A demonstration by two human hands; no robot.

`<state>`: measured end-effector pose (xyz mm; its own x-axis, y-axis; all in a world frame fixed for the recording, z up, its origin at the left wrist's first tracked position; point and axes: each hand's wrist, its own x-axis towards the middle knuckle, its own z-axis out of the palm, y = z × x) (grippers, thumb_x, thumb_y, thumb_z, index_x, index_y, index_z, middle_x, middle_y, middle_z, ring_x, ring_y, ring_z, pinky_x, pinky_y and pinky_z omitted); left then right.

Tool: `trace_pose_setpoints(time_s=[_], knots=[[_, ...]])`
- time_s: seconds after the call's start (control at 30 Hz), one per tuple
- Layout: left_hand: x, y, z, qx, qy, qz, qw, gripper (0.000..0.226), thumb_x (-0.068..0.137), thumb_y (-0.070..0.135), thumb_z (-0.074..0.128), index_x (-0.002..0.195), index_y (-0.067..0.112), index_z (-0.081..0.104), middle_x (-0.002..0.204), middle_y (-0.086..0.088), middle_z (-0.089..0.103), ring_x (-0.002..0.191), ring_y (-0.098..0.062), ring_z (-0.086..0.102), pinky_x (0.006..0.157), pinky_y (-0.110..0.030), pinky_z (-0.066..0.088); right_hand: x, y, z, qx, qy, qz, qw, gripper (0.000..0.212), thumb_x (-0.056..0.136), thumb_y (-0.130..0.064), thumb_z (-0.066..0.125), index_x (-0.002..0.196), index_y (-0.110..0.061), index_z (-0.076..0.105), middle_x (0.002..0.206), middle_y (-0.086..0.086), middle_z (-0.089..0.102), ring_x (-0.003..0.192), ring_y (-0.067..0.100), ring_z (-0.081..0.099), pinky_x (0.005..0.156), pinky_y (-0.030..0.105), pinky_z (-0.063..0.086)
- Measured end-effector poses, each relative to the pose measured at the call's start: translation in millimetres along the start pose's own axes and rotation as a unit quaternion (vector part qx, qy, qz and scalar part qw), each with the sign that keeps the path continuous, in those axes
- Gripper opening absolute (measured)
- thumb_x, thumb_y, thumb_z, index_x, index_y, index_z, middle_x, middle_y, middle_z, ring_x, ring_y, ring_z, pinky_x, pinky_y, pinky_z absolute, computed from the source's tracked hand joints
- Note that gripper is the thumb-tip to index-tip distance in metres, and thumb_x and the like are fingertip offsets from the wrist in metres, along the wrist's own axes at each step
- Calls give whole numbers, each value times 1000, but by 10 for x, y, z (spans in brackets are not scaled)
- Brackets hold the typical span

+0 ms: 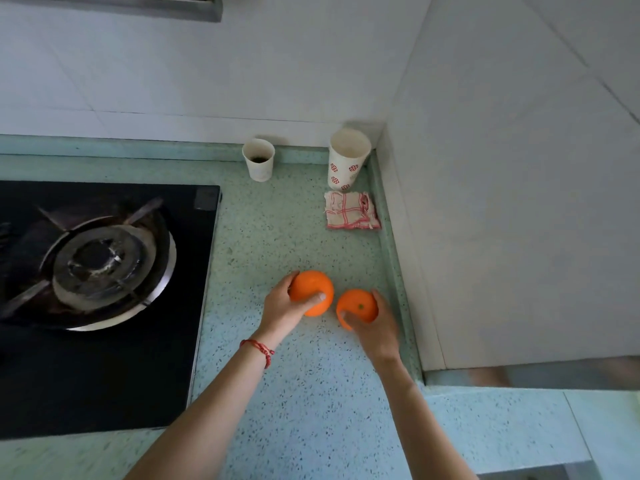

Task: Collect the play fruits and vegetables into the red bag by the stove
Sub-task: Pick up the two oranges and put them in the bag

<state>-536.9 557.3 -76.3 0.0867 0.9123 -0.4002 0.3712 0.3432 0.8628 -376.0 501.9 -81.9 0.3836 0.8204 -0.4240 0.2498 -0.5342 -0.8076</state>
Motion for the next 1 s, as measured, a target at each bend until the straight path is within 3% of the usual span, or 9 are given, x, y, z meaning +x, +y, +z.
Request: trace_pose_setpoints(time_s=[0.17, 0.27, 0.4, 0.57, 0.73, 0.8, 0.9, 1.0], knots=[[-28, -20, -76, -32, 9, -5, 999, 74, 62, 42, 76, 125, 11, 52, 120, -10, 61, 107, -25, 58, 93, -42, 48, -14, -16, 0, 0, 14, 4, 1000, 81, 70, -31, 76, 138, -23, 34, 138, 1, 46, 121, 16, 45, 96, 27, 35], [-75, -90, -135, -56, 19, -9, 998, 60, 67, 34, 79, 120, 14, 56, 113, -6, 64, 102, -22, 60, 86, -34, 48, -64, -32, 14, -5, 18, -1, 1000, 79, 70, -32, 76, 138, -23, 36, 138, 0, 47, 121, 16, 46, 95, 26, 35], [-203, -196, -250, -79, 33, -10, 996, 51, 66, 36, 79, 111, 23, 59, 108, 0, 64, 98, -18, 60, 81, -28, 47, -166, -70, 42, -15, 11, -17, 1000, 76, 71, -34, 75, 136, -26, 38, 135, -2, 50, 117, 14, 48, 92, 26, 37], [-431, -286, -421, -99, 69, -15, 993, 58, 57, 49, 72, 109, 25, 59, 108, 0, 63, 98, -17, 59, 83, -31, 47, -285, -158, 112, -24, -12, -50, 998, 73, 71, -32, 75, 135, -22, 41, 130, 0, 54, 103, 9, 47, 88, 25, 38], [-740, -397, -563, -129, 129, -32, 983, 64, 45, 60, 71, 102, 32, 57, 104, 1, 63, 95, -16, 61, 79, -29, 49, -392, -255, 219, -37, -67, -86, 993, 72, 71, -30, 76, 134, -22, 42, 128, 2, 55, 101, 11, 48, 87, 28, 41], [-877, -457, -596, -139, 149, -40, 978, 64, 48, 57, 73, 104, 31, 56, 105, 0, 63, 94, -15, 61, 75, -26, 48, -434, -282, 254, -46, -97, -104, 989, 72, 71, -31, 76, 134, -22, 42, 128, 4, 55, 103, 13, 49, 89, 29, 41], [-1096, -568, -604, -141, 207, -74, 965, 58, 65, 39, 76, 117, 20, 56, 111, -5, 62, 102, -23, 60, 89, -40, 49, -518, -308, 291, -59, -145, -128, 979, 73, 70, -33, 76, 134, -23, 42, 128, 4, 55, 102, 13, 48, 89, 29, 41], [-1354, -683, -583, -129, 276, -99, 947, 59, 71, 31, 75, 124, 13, 54, 113, -8, 62, 102, -24, 58, 91, -41, 47, -614, -308, 330, -72, -193, -150, 967, 72, 71, -33, 76, 133, -24, 43, 128, 4, 55, 101, 13, 48, 86, 29, 40]])
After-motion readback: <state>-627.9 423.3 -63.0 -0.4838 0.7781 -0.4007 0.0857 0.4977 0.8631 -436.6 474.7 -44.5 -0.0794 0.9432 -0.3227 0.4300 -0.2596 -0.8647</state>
